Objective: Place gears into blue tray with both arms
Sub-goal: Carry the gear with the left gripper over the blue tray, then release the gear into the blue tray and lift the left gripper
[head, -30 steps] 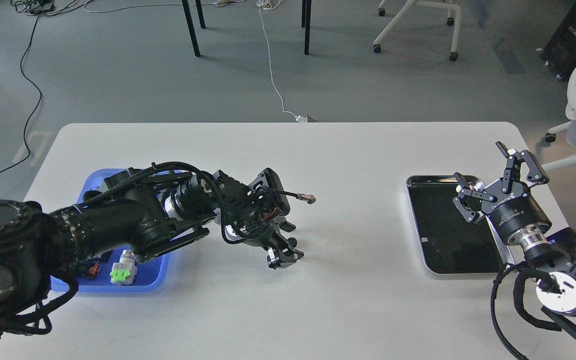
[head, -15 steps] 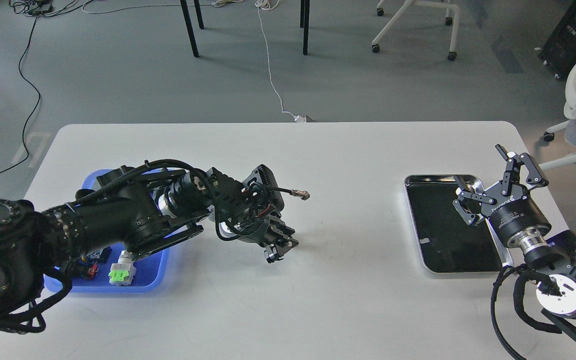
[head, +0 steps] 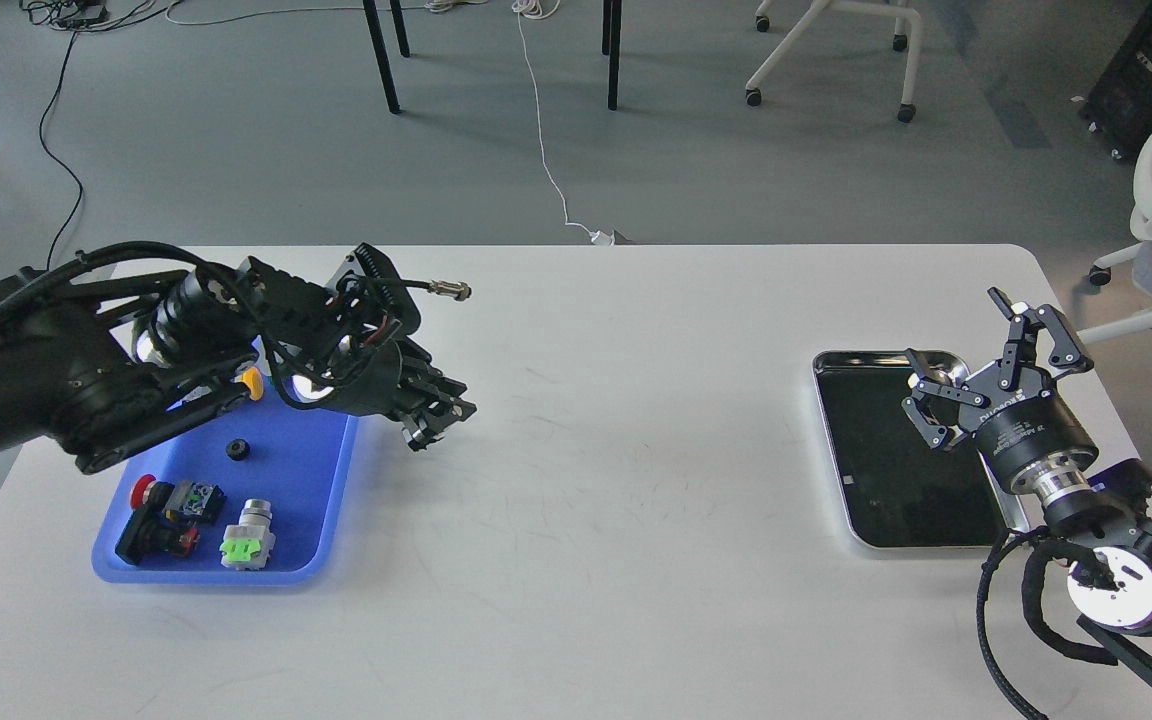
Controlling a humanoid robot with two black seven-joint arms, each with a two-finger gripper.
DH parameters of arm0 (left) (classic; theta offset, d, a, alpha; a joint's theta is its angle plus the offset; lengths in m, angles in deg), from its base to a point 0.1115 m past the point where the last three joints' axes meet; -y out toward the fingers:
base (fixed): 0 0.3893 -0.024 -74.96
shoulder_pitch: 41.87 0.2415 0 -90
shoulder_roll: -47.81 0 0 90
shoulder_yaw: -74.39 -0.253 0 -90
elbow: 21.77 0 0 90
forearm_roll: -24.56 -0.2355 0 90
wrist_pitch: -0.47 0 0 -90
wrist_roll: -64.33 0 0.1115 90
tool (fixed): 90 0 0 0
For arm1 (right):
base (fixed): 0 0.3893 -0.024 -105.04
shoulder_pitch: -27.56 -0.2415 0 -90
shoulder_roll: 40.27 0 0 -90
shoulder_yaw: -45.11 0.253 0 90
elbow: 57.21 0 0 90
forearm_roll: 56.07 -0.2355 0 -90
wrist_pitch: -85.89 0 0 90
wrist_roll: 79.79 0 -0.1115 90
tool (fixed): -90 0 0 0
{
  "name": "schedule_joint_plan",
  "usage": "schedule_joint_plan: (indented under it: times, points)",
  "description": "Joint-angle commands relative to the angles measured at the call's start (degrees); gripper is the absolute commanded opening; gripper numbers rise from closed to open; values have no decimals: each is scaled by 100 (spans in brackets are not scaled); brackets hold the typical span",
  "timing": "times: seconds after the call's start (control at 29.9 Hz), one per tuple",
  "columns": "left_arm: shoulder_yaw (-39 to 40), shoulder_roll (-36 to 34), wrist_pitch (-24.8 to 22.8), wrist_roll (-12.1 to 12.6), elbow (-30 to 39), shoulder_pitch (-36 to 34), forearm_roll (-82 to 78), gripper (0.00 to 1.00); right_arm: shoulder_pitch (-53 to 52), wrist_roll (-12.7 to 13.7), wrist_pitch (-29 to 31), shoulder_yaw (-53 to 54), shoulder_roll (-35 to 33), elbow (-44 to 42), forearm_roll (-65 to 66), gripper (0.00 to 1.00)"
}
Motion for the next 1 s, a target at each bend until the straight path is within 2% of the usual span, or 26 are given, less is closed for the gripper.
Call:
schedule_joint_plan:
  times: [0.0, 0.17, 0.3, 0.43, 0.7, 0.8, 0.9, 0.97]
  points:
    - [16, -841, 6, 0, 264, 284, 51, 12, 1, -1, 1, -14, 16, 8, 0, 97]
    - [288, -1299, 33, 0, 264, 802, 60, 13, 1, -1, 1, -14, 16, -1, 0, 97]
    - [657, -1273, 15, 0, 238, 1128, 69, 13, 1, -1, 1, -14, 16, -1, 0, 97]
    - [667, -1212, 7, 0, 194, 1173, 69, 14, 10, -1, 1, -14, 7, 8, 0, 97]
    - [684, -1132, 15, 0, 106, 1348, 25, 24, 19, -1, 1, -14, -10, 26, 0, 97]
    - [693, -1124, 33, 0, 62, 1366, 16, 43, 19, -1, 1, -14, -10, 34, 0, 97]
    - [711, -1106, 68, 0, -8, 1366, 7, 80, 19, -1, 1, -14, -10, 34, 8, 97]
    - [763, -1115, 68, 0, -17, 1357, 16, 84, 19, -1, 1, -23, -10, 26, 8, 97]
